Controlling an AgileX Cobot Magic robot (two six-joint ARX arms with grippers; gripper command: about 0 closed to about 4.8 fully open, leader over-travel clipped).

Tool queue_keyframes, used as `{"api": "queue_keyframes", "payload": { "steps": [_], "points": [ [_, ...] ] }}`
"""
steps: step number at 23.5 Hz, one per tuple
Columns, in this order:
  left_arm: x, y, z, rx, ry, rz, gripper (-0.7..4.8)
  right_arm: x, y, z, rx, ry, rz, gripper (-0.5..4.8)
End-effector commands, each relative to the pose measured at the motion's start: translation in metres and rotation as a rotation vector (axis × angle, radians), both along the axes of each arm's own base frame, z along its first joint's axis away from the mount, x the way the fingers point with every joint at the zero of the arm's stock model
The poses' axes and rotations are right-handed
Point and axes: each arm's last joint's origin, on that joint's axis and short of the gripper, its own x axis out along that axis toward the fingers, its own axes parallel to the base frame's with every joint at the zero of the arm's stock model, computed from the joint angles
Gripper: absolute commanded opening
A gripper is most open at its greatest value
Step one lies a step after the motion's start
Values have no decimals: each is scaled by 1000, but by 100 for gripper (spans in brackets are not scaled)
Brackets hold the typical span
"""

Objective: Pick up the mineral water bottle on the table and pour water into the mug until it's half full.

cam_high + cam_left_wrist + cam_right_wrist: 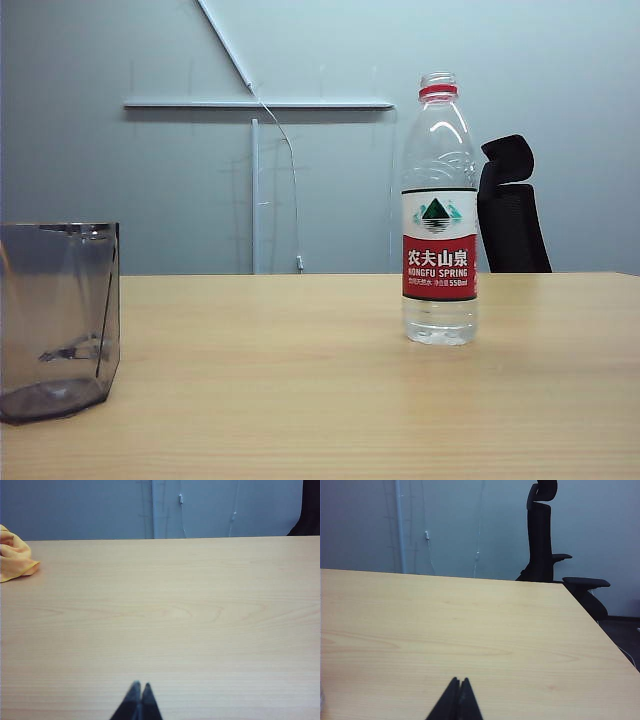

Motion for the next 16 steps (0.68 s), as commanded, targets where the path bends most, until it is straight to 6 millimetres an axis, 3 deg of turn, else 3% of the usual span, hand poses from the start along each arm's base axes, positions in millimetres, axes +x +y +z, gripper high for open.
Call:
{"api": "queue_keyframes", "payload": {
  "steps": [1,11,16],
  "points": [
    [0,0,1,-4,-6,2,-2,0,0,0,-3,-15,0,-6],
    [0,0,1,-4,-6,0,-2,0,0,0,5,-16,2,-6],
    [0,-8,0,-1,15,-81,-2,0,2,2,149,-29,84,-6]
  ]
}}
